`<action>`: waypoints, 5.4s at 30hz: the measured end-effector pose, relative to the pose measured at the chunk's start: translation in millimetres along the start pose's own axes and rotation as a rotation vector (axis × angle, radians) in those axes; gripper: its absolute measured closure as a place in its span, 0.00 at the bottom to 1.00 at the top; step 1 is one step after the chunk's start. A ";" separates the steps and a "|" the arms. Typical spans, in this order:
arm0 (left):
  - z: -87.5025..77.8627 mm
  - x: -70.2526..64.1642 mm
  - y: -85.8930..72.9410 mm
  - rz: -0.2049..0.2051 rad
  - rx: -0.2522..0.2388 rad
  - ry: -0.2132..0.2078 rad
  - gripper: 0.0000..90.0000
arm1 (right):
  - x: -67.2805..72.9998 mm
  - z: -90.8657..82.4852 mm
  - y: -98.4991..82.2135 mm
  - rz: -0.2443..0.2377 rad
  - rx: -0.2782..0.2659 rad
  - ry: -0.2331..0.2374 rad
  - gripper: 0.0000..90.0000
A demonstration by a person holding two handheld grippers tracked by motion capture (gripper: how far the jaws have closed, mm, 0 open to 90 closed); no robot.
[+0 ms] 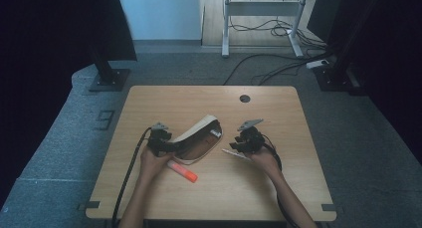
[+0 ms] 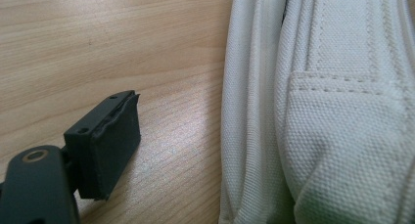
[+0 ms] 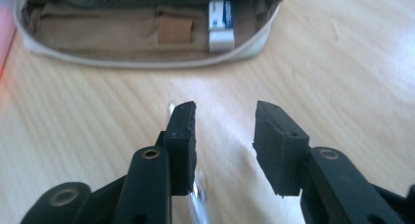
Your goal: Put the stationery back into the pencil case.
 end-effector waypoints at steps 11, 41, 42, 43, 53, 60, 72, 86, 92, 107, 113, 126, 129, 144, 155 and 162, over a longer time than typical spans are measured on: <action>0.0 -0.1 -0.1 0.000 0.000 0.001 0.16 | 2.0 -15.1 -31.4 0.008 0.022 0.004 0.73; -0.3 0.0 -0.2 0.001 0.002 0.001 0.16 | 7.8 -32.7 -60.7 -0.020 -0.007 0.008 0.88; -0.3 0.0 -0.2 0.001 0.002 0.001 0.16 | 7.8 -34.6 -58.7 -0.021 -0.017 0.007 0.88; -0.2 -0.2 -0.1 -0.001 0.001 0.001 0.16 | 7.8 -34.6 -58.7 -0.021 -0.017 0.007 0.88; -0.2 -0.2 -0.2 -0.001 0.000 0.001 0.16 | 16.8 -41.8 -35.9 -0.056 -0.052 0.021 0.88; -0.3 -0.1 -0.2 0.000 0.001 0.001 0.16 | 24.9 -35.5 -18.8 -0.085 -0.057 0.048 0.88; -0.3 -0.1 -0.3 0.000 0.000 -0.001 0.16 | 47.6 -8.0 12.0 -0.152 -0.042 0.097 0.88; 0.0 -2.2 -0.6 0.019 0.008 0.006 0.16 | 66.9 23.6 32.0 -0.212 0.013 0.155 0.88; -0.6 -2.7 -0.8 0.030 0.006 -0.011 0.20 | 66.0 30.1 32.9 -0.206 0.026 0.157 0.88; -11.6 -8.2 4.5 0.049 -0.003 -0.071 0.70 | 61.3 33.3 31.2 -0.198 0.037 0.151 0.88; -17.2 -6.5 6.9 0.020 -0.010 -0.059 0.71 | 59.6 32.2 30.2 -0.198 0.037 0.143 0.88; -21.3 -13.4 10.7 0.024 -0.017 -0.055 0.73 | 57.5 37.7 38.3 -0.198 0.036 0.134 0.88; -21.6 -13.1 10.8 0.020 -0.016 -0.052 0.73 | 56.8 42.4 40.9 -0.206 0.039 0.131 0.88; -22.4 -10.7 9.4 -0.005 -0.012 -0.075 0.73 | 52.6 60.0 41.2 -0.201 0.065 0.113 0.87; -20.3 -10.7 7.7 -0.017 -0.004 -0.151 0.72 | 50.5 59.0 45.2 -0.190 0.048 0.102 0.87; -18.8 -15.3 9.0 -0.002 0.001 -0.140 0.71 | 52.0 67.4 51.3 -0.197 0.043 0.081 0.87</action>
Point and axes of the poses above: each handheld gripper's, and its own axes: z roughly forward along the jaws, y roughly out of its top, x roughly to its left, the point moved 1 cm from there along z, roughly forward along the jaws, and after that the axes turned 2 degrees about y, right-handed, at the moved point
